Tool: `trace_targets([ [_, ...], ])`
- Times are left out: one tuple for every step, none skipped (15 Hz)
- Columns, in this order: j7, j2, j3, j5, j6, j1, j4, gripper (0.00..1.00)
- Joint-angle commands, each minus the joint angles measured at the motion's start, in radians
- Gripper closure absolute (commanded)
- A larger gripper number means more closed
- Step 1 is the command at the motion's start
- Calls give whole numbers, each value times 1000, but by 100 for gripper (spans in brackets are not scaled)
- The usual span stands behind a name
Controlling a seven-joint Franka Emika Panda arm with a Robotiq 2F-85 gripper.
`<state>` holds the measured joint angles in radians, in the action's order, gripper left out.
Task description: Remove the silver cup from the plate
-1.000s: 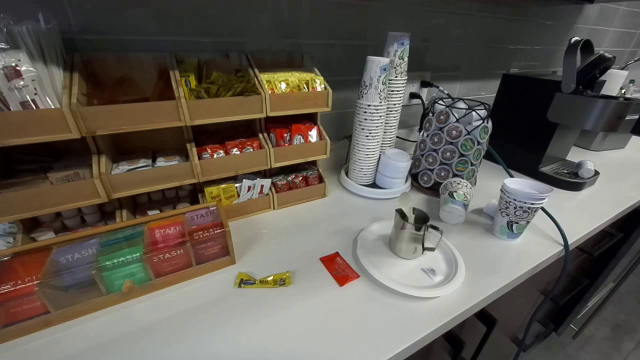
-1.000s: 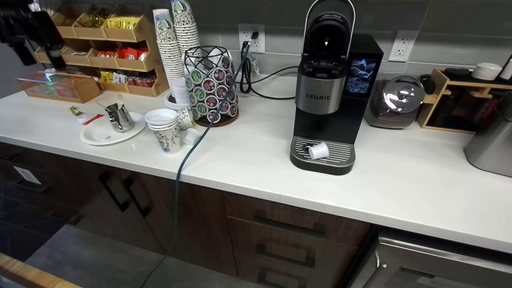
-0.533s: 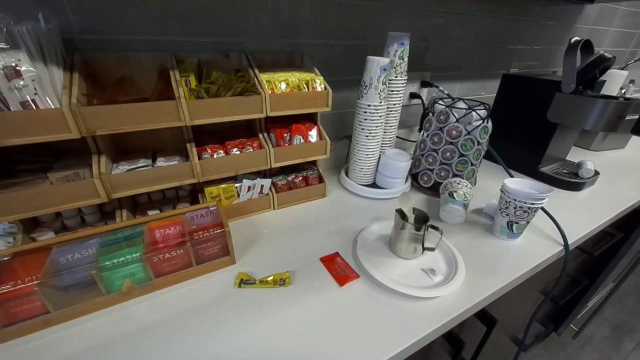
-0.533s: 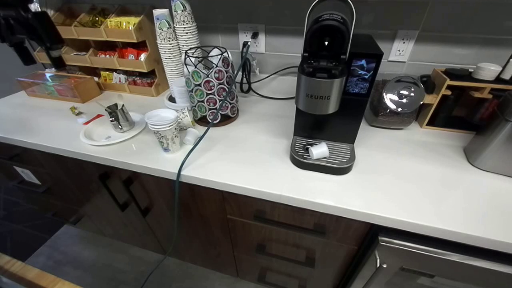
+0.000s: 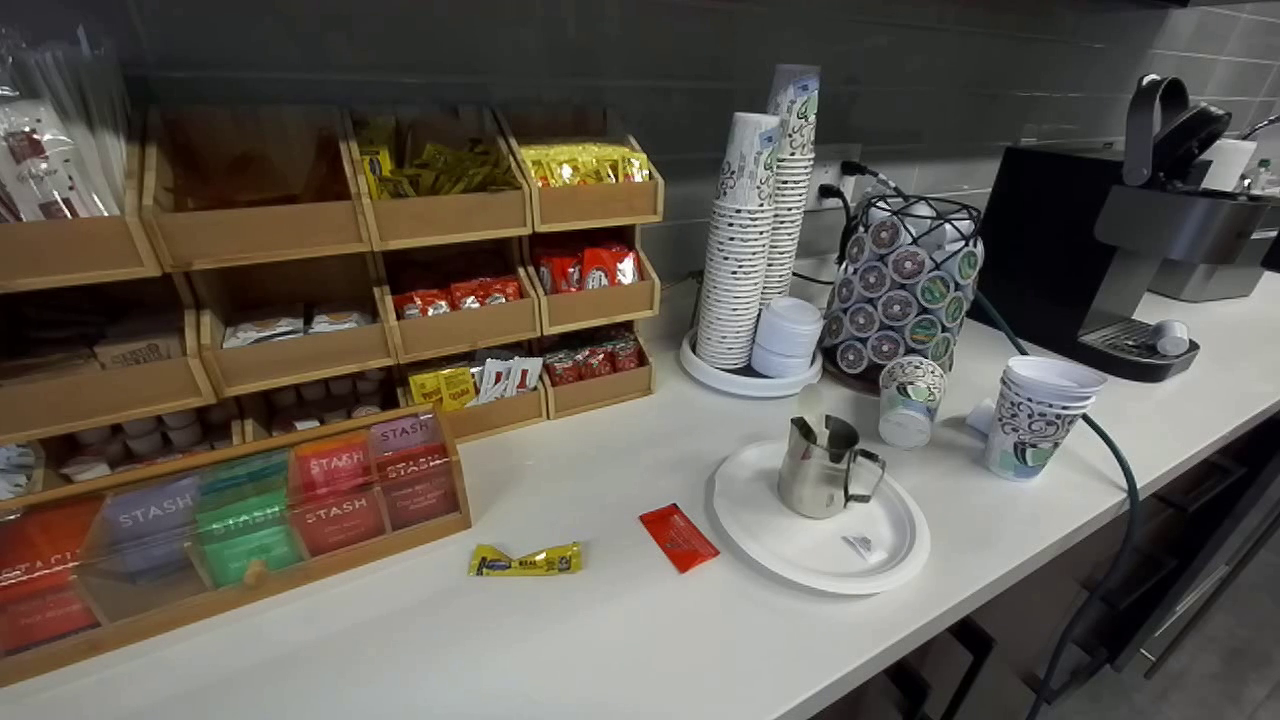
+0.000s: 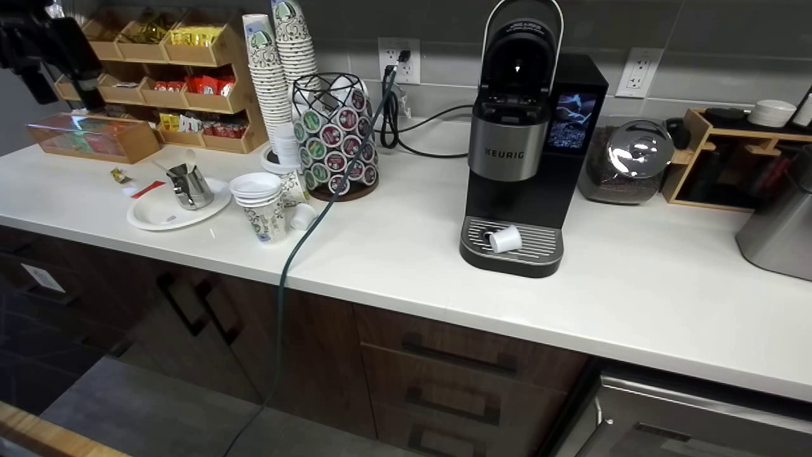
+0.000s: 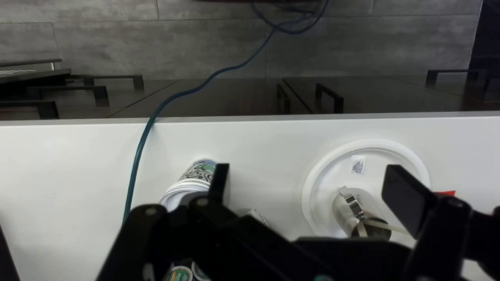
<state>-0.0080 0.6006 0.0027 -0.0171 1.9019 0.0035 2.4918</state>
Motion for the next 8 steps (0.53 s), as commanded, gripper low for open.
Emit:
trace_targets([
  [19, -49, 19, 33, 53, 25, -10, 0],
  [54, -79, 48, 35, 97, 33, -10, 0],
  [78, -102, 76, 24, 151, 38, -6, 0],
  [93, -141, 101, 17, 192, 50, -14, 0],
  [125, -177, 126, 5, 231, 51, -21, 0],
  [145, -226, 146, -2, 262, 56, -36, 0],
  [165, -270, 164, -10, 287, 58, -50, 0],
  [168, -316, 174, -17, 308, 63, -64, 0],
])
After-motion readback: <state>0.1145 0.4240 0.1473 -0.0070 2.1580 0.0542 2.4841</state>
